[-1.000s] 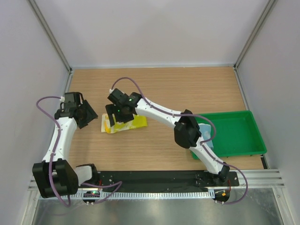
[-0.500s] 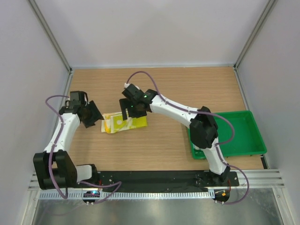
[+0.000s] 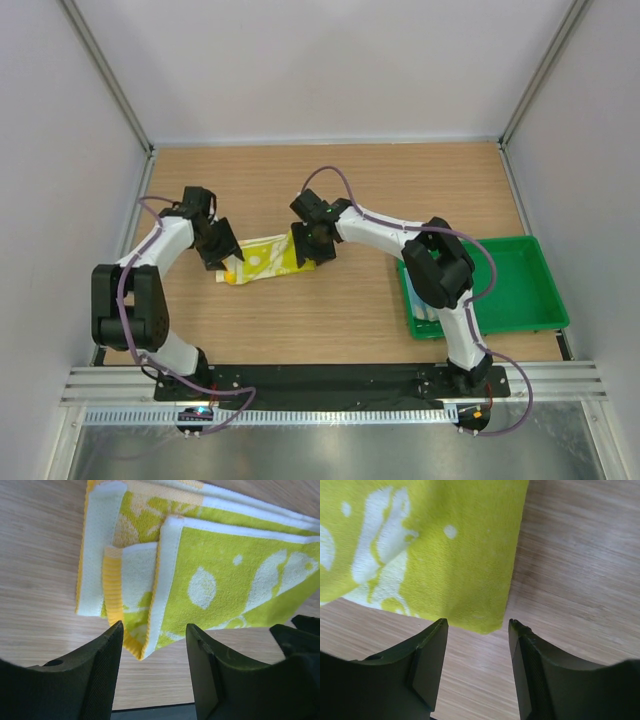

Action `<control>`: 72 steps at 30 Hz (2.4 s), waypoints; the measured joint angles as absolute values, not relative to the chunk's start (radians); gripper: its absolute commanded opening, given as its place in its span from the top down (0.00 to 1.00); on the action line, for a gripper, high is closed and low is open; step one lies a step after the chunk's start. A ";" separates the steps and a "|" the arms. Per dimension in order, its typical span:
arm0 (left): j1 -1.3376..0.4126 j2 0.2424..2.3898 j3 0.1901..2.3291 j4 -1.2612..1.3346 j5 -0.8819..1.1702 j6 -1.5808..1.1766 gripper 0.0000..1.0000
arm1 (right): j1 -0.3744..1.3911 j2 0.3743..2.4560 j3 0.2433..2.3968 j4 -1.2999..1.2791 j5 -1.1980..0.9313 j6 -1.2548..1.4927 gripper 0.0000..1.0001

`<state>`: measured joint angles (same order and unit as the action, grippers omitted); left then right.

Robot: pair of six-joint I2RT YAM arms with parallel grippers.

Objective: Roll the towels

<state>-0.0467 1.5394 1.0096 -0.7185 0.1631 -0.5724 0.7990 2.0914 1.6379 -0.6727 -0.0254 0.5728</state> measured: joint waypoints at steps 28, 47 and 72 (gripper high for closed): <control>-0.112 1.737 1.181 -0.709 0.051 -0.616 1.00 | 0.790 1.991 1.333 -0.435 -0.139 0.564 0.69; -0.113 1.731 1.201 -0.789 -0.169 -0.601 0.58 | 0.799 1.934 1.336 -0.568 -0.153 0.524 0.67; -0.284 1.636 0.977 -0.702 -0.089 -0.723 0.70 | 0.629 2.170 1.520 -0.419 -0.438 0.529 0.87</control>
<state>-0.2840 1.6360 0.9771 -0.7017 -0.0891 -0.7227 0.6292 2.1700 1.5196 -0.4194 -0.4381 0.5289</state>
